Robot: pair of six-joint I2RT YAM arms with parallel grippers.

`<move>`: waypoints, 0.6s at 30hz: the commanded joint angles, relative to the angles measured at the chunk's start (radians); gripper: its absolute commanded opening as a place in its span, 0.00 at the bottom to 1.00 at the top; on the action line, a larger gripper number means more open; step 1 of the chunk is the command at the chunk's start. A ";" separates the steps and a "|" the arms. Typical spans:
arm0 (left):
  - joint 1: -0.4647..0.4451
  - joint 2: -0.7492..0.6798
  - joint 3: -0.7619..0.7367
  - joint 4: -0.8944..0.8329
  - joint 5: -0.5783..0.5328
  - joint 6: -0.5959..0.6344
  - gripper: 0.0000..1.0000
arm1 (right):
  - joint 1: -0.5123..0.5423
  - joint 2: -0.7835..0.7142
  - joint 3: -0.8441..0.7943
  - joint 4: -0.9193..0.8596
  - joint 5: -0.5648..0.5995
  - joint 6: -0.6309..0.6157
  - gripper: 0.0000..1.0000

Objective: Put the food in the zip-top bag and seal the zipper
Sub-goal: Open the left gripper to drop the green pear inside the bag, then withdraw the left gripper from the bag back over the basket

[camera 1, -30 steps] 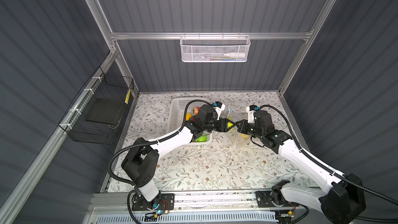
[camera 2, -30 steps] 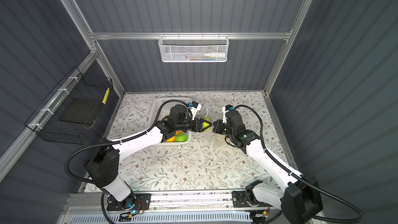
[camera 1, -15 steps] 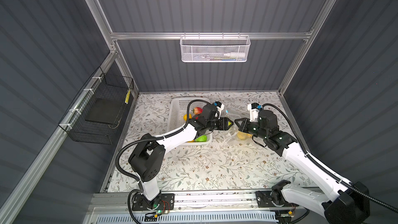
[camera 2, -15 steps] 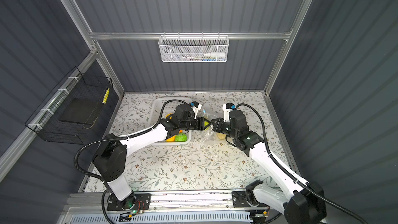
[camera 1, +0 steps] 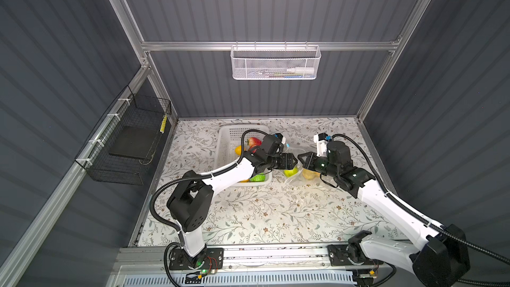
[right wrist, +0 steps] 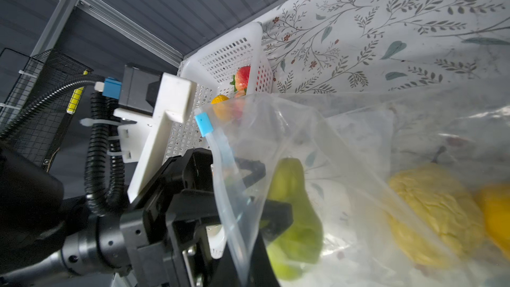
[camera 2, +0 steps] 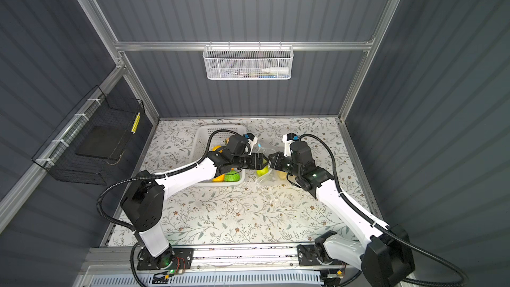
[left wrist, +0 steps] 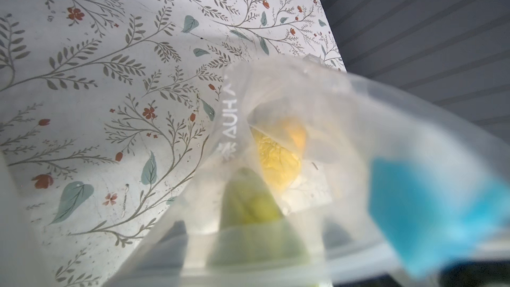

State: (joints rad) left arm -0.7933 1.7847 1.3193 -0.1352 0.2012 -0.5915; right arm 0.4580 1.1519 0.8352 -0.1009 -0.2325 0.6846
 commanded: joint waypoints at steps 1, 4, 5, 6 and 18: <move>-0.009 -0.033 0.003 0.002 -0.003 -0.001 0.81 | 0.004 -0.001 -0.015 0.012 0.012 0.009 0.00; -0.009 -0.059 -0.012 0.013 -0.016 -0.005 0.82 | 0.004 0.003 -0.015 0.011 0.018 0.010 0.00; -0.009 -0.071 -0.018 0.016 -0.024 -0.003 0.82 | 0.004 0.003 -0.014 0.009 0.022 0.010 0.00; -0.009 -0.084 -0.026 0.020 -0.033 -0.002 0.82 | 0.004 0.003 -0.013 0.006 0.026 0.011 0.00; -0.007 -0.289 -0.149 0.067 -0.243 0.024 0.89 | 0.002 0.008 0.002 -0.038 0.087 0.000 0.00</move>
State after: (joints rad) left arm -0.7933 1.5448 1.1927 -0.0708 0.0578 -0.5911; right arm 0.4580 1.1530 0.8284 -0.1249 -0.1677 0.6910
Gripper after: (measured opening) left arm 0.885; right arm 0.043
